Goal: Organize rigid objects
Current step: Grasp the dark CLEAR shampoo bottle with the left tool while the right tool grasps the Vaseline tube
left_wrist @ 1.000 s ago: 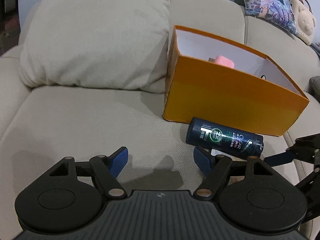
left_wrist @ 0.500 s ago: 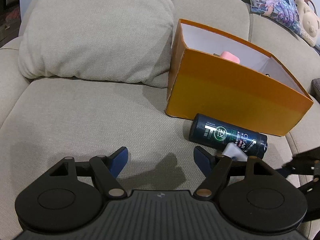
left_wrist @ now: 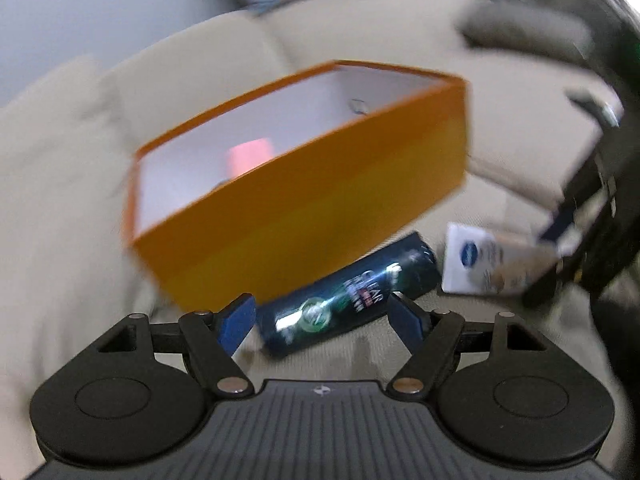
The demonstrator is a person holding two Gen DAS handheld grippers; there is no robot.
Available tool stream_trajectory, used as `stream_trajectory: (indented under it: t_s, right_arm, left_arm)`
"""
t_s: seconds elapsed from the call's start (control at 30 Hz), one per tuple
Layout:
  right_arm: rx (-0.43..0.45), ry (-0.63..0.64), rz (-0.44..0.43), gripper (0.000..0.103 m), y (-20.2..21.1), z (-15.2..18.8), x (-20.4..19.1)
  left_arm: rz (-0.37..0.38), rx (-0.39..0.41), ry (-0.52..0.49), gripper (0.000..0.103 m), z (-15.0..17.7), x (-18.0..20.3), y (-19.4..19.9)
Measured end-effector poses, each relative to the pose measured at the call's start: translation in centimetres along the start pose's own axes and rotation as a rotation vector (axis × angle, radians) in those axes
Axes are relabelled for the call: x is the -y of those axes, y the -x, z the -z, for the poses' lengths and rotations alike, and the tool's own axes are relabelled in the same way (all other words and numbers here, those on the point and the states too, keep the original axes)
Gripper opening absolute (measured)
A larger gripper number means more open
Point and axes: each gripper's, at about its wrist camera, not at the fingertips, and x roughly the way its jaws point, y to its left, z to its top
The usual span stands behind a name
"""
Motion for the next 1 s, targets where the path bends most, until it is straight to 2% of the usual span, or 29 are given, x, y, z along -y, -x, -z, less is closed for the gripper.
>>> stream_trajectory:
  t_s: [0.07, 0.17, 0.23, 0.33, 0.4, 0.5, 0.63, 0.77, 0.87, 1.0]
  right_arm:
    - [0.001, 0.001, -0.008, 0.057, 0.0, 0.1, 0.1]
    - [0.002, 0.000, -0.019, 0.061, 0.0, 0.2, 0.3]
    - [0.002, -0.003, -0.029, 0.063, 0.3, 0.3, 0.8]
    - [0.003, -0.003, -0.038, 0.064, 0.2, 0.1, 0.6]
    - [0.002, -0.008, -0.044, 0.066, 0.1, 0.1, 0.7]
    - [0.000, -0.009, -0.051, 0.070, 0.0, 0.0, 0.5]
    - [-0.007, 0.006, -0.051, 0.074, -0.1, -0.1, 0.3]
    - [-0.007, 0.007, -0.047, 0.074, -0.1, -0.2, 0.3]
    - [-0.007, 0.009, -0.043, 0.075, -0.3, -0.3, 0.3]
    - [0.004, 0.034, -0.022, 0.075, -0.2, -0.3, -0.2]
  left_arm:
    - [0.013, -0.003, -0.163, 0.088, -0.6, 1.0, -0.8]
    - [0.082, -0.036, -0.374, 0.088, -0.9, 2.4, -1.9]
    - [0.108, -0.063, -0.470, 0.088, -1.0, 3.0, -2.8]
    - [0.146, -0.129, -0.545, 0.089, -1.5, 3.2, -4.8]
    - [0.201, -0.168, -0.513, 0.094, -2.0, 2.2, -5.8]
    - [0.284, -0.248, -0.435, 0.088, -3.5, 0.7, -6.9]
    - [0.298, -0.371, -0.309, 0.087, -4.4, 0.2, -7.0]
    - [0.328, -0.499, -0.067, 0.087, -4.9, -1.5, -6.1]
    - [0.322, -0.606, 0.118, 0.085, -3.5, -2.7, -6.3]
    - [0.327, -0.625, 0.160, 0.076, -1.3, -3.0, -6.7]
